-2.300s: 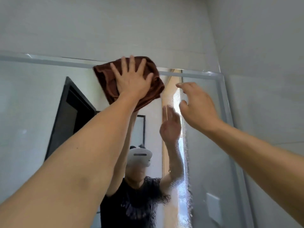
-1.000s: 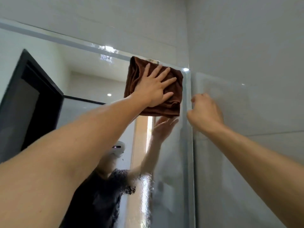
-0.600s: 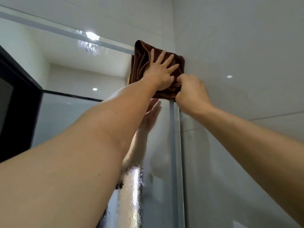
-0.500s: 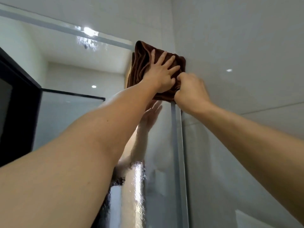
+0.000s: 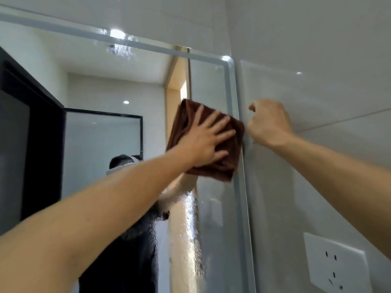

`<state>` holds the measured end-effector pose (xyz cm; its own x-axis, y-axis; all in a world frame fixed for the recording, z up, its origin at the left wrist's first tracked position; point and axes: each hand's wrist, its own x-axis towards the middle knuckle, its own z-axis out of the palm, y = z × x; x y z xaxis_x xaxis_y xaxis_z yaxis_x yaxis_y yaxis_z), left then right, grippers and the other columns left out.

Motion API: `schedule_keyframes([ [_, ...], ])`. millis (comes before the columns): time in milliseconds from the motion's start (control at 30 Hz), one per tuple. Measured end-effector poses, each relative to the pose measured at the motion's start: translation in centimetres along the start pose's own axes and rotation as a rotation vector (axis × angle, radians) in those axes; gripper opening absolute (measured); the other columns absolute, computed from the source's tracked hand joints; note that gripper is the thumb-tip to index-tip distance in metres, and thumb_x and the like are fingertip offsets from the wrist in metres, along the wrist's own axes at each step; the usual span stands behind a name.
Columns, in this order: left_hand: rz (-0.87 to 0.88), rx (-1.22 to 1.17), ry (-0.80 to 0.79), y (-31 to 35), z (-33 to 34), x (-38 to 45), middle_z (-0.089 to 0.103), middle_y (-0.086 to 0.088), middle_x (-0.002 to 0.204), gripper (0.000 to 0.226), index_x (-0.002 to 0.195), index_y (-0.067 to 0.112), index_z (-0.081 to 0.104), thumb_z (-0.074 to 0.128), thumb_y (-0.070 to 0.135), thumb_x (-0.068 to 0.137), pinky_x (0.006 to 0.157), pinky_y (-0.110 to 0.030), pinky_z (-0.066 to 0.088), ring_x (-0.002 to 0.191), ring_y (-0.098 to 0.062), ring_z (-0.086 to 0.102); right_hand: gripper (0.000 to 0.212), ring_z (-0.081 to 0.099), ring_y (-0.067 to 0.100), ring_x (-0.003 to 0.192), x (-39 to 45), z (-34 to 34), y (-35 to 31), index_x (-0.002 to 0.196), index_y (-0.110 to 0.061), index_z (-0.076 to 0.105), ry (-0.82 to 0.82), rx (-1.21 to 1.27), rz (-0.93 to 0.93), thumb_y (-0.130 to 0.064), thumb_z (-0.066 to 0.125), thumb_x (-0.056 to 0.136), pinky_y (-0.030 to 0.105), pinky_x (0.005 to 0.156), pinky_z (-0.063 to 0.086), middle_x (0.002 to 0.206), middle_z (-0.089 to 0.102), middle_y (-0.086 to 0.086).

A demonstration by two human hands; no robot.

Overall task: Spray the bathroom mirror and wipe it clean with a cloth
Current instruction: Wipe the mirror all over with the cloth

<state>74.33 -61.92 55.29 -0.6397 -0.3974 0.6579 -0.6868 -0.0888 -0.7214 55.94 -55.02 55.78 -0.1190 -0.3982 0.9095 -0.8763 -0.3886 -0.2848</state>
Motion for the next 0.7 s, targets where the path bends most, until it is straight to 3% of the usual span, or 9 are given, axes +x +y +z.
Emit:
schedule_keyframes([
  [167, -0.401, 0.043, 0.051, -9.1, -3.1, 2.8, 0.009, -0.001, 0.168, 0.07, 0.156, 0.04, 0.017, 0.015, 0.07, 0.094, 0.117, -0.068, -0.005, 0.154, -0.031, 0.0, 0.039, 0.057, 0.036, 0.115, 0.2, 0.2, 0.2, 0.122, -0.006, 0.062, -0.013, 0.03, -0.09, 0.0, 0.046, 0.087, 0.043, 0.095, 0.05, 0.124, 0.063, 0.015],
  [333, -0.523, 0.043, 0.098, -5.3, -1.5, -0.4, 0.008, -0.007, 0.168, 0.072, 0.158, 0.035, 0.015, 0.012, 0.069, 0.094, 0.116, -0.07, -0.002, 0.154, -0.034, -0.001, 0.048, 0.058, 0.032, 0.115, -0.4, 2.4, 0.8, 0.138, -0.015, 0.053, -0.018, 0.037, -0.198, -0.002, 0.043, 0.094, 0.043, 0.093, 0.051, 0.132, 0.06, 0.009],
  [433, -0.453, -0.013, 0.095, 0.7, -0.3, -4.6, 0.008, -0.01, 0.167, 0.072, 0.158, 0.031, 0.019, 0.022, 0.067, 0.095, 0.115, -0.07, 0.002, 0.154, -0.036, -0.001, 0.047, 0.058, 0.032, 0.116, -1.2, 3.5, 1.0, 0.138, -0.015, 0.053, -0.034, 0.043, -0.212, -0.003, 0.043, 0.094, 0.043, 0.093, 0.051, 0.135, 0.058, 0.008],
  [567, -0.217, -0.088, 0.033, 9.2, 2.1, -12.4, 0.009, -0.01, 0.167, 0.071, 0.157, 0.03, 0.025, 0.037, 0.063, 0.095, 0.115, -0.07, 0.004, 0.154, -0.037, -0.001, 0.048, 0.055, 0.029, 0.124, -2.9, 4.6, 1.0, 0.14, -0.016, 0.052, -0.076, 0.036, -0.251, -0.004, 0.045, 0.093, 0.04, 0.097, 0.046, 0.142, 0.054, 0.005],
  [700, -0.013, -0.083, -0.035, 10.5, 3.1, -15.3, 0.014, -0.007, 0.167, 0.071, 0.156, 0.032, 0.029, 0.041, 0.063, 0.093, 0.117, -0.069, 0.003, 0.154, -0.036, 0.003, 0.048, 0.055, 0.028, 0.124, -3.8, 4.6, 1.1, 0.142, -0.017, 0.049, -0.121, 0.003, -0.319, -0.005, 0.044, 0.096, 0.04, 0.096, 0.047, 0.144, 0.052, 0.003],
])
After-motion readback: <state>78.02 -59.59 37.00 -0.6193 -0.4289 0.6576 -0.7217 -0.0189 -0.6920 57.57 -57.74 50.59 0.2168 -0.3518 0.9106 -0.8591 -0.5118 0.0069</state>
